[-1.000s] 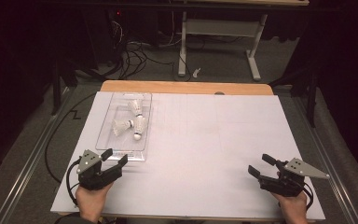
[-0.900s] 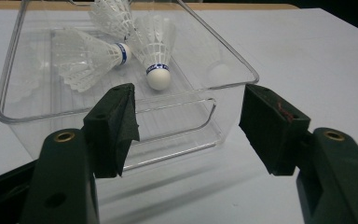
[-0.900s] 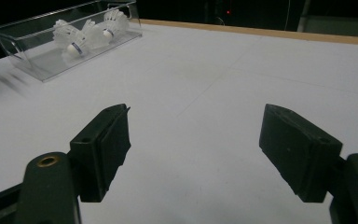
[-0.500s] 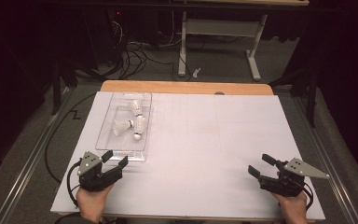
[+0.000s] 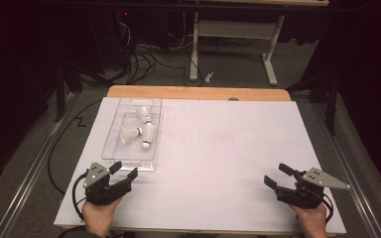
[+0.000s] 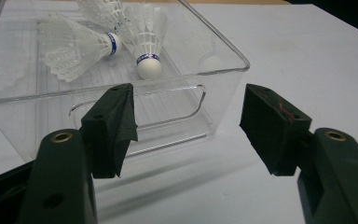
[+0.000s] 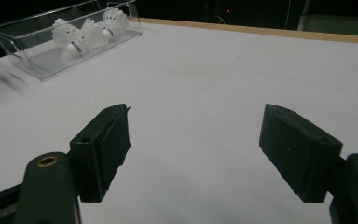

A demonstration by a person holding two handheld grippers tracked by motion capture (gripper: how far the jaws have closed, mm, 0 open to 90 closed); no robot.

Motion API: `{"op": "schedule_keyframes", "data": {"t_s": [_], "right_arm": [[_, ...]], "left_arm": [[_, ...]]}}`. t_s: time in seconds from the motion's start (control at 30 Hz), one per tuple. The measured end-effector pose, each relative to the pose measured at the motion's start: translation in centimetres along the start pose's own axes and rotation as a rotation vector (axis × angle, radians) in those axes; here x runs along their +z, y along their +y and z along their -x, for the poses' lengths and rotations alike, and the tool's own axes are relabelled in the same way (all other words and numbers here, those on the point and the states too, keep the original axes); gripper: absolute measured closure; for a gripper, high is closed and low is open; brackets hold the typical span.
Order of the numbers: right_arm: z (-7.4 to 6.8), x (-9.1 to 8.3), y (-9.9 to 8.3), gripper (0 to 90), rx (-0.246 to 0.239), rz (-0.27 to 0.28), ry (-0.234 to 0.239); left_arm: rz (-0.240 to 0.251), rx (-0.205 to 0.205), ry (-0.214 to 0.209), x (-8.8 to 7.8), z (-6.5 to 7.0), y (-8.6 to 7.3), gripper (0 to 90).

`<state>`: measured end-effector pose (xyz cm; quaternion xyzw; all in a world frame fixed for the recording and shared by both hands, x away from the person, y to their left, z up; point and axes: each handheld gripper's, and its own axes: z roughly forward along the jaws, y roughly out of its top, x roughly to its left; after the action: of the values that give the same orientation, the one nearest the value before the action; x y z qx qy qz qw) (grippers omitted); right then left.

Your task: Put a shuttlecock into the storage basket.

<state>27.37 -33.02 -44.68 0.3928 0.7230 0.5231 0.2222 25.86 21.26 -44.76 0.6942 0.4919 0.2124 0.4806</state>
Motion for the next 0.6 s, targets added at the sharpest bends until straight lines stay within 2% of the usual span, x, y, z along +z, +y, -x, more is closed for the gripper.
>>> {"op": "schedule_keyframes", "data": {"t_s": [0.6], "right_arm": [[0.0,0.06,0.0,24.8,0.001,-0.007,0.004]], "left_arm": [[0.007,-0.012,-0.01,-0.04,-0.1,0.0,35.1]]}}
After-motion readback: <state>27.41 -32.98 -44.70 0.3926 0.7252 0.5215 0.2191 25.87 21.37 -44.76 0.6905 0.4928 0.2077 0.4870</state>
